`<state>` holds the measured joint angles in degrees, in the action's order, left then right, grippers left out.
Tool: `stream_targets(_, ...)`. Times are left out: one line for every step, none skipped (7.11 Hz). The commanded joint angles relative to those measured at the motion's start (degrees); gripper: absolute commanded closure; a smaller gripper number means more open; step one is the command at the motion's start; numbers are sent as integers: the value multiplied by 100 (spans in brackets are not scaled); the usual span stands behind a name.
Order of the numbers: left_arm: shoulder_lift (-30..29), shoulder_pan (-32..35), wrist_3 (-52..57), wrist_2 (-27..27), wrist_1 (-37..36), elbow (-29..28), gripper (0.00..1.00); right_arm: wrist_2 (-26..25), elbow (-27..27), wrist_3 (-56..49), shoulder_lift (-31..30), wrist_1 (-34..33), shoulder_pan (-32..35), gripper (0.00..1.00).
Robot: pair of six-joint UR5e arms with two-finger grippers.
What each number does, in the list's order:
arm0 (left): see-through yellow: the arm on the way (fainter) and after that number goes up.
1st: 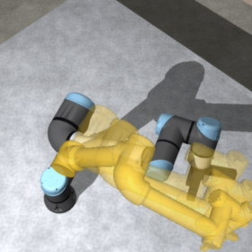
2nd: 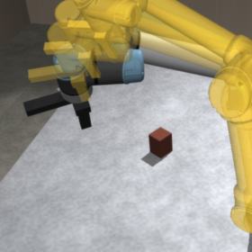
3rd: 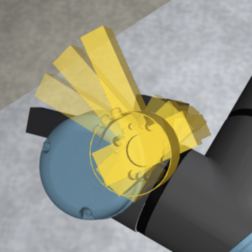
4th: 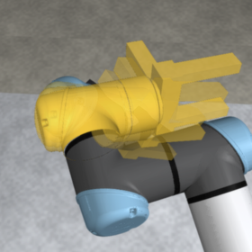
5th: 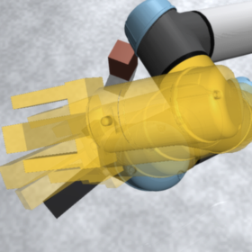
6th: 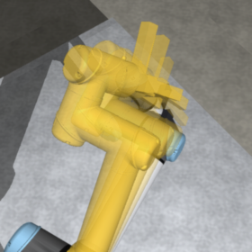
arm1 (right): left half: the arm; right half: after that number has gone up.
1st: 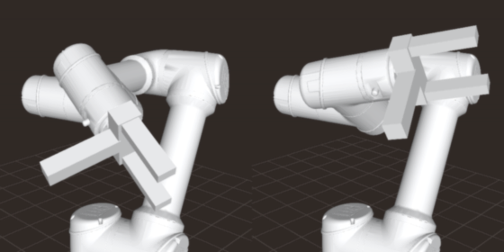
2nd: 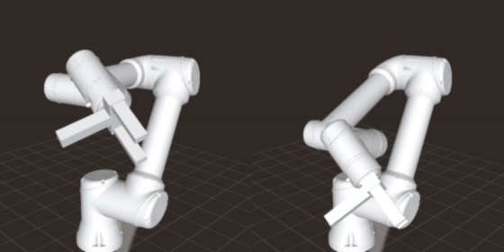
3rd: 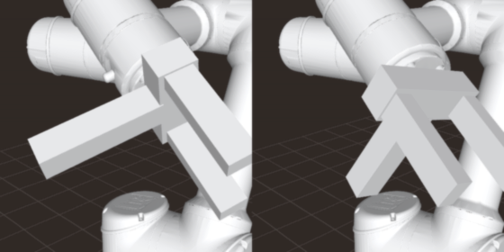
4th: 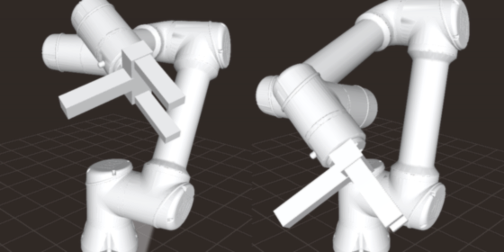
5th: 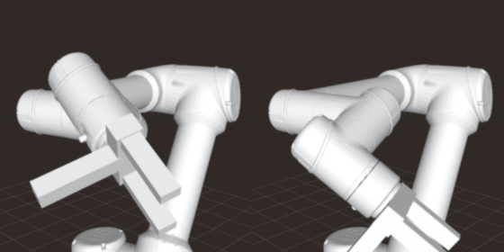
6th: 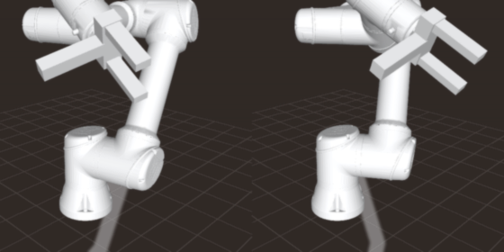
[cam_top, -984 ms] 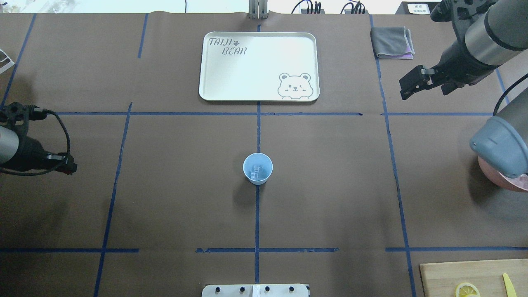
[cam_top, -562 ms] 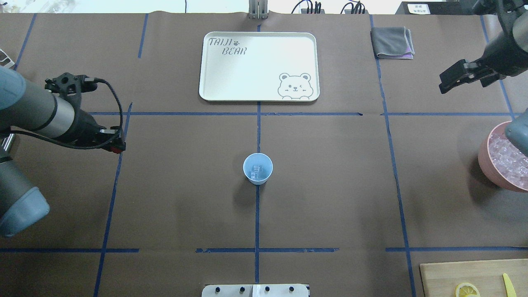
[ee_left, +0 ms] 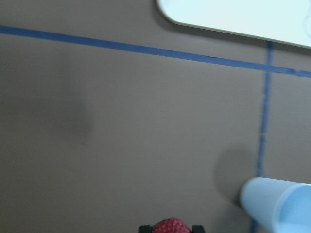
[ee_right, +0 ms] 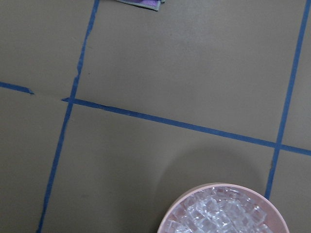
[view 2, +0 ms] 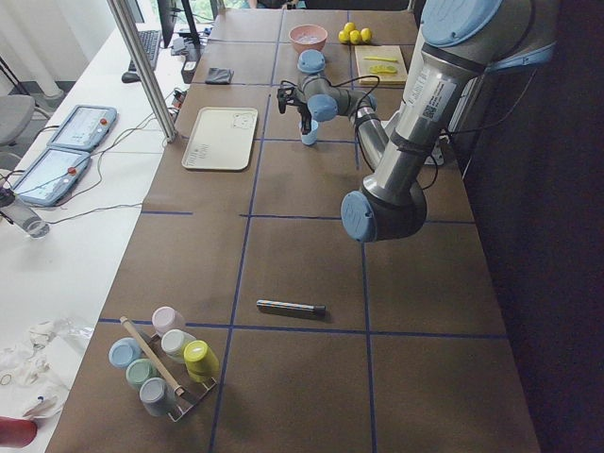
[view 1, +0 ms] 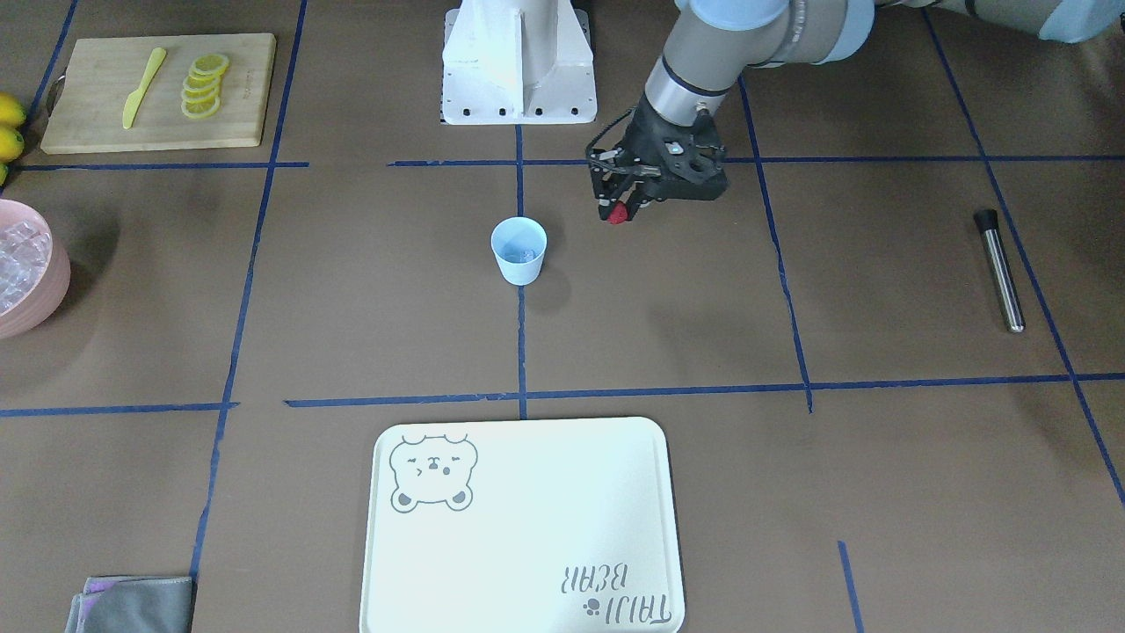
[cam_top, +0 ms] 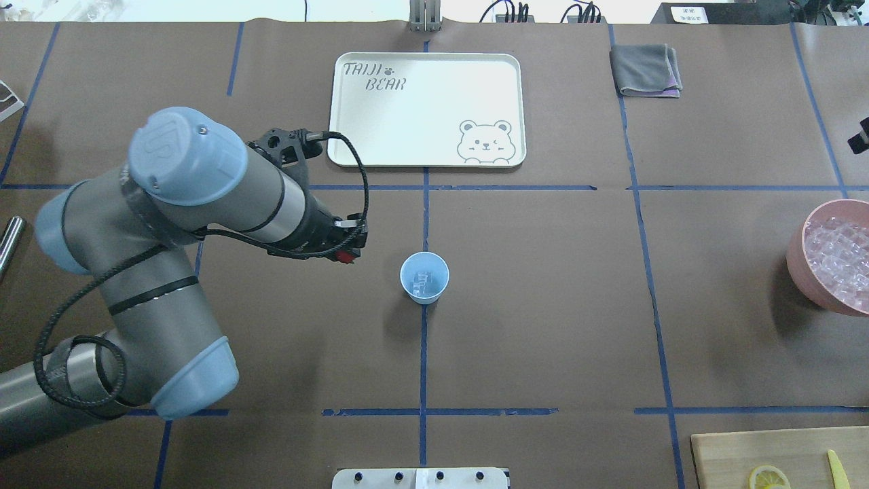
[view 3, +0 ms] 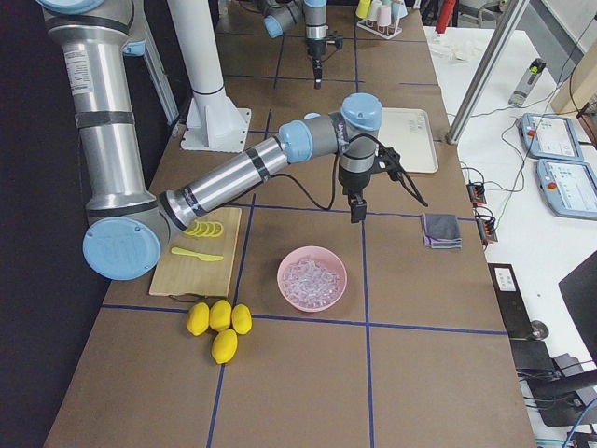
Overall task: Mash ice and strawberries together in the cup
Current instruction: 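Carry the strawberry with the left gripper over the light-blue cup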
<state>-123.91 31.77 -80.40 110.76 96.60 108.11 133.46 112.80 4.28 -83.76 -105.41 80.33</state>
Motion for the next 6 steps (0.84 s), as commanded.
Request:
stream_targets(-772, -521, -458, -677, 8, -647, 100, 216, -258, -577, -210, 3, 413, 1)
stream_targets(-836, -601, -459, -722, 17, -816, 100, 216, -258, -578, -228, 3, 413, 1)
stream_targets(-880, -723, -459, -853, 43, -957, 100, 216, -258, -578, -237, 3, 440, 1)
stream_targets(-933, -777, -459, -950, 61, -1037, 100, 216, -258, -578, -263, 3, 449, 1)
stream_targets(-942, -769, -450, -951, 52, -1038, 100, 216, -258, -578, -264, 3, 449, 1)
stream_targets(-942, -777, -450, -951, 52, -1038, 100, 216, -249, -578, -272, 3, 449, 1)
